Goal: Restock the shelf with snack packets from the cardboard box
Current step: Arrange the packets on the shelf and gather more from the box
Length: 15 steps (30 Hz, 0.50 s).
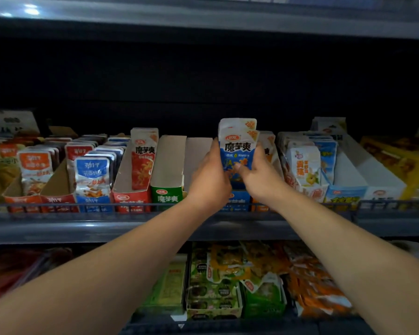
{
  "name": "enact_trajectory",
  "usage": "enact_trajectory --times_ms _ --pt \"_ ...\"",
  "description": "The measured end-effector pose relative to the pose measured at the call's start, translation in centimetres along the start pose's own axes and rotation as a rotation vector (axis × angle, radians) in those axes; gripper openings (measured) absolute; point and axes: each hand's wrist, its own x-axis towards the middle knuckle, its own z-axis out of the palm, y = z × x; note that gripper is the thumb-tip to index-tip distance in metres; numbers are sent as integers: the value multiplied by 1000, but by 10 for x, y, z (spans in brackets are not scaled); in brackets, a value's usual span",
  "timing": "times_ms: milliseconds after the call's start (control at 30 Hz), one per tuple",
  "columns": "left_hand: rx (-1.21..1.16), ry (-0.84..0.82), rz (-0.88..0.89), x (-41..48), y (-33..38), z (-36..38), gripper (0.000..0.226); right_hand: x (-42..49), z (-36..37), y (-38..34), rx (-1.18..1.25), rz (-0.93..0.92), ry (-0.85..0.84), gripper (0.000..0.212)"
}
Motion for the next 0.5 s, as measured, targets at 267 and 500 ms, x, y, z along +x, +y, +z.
enact_trajectory --times_ms 267,500 --pt "123 -20 9 -4 -18 2 58 5 -5 10 -281 -3 0 45" --pt "224 -65 19 -9 -16 3 53 6 -22 20 -363 -27 -19 69"
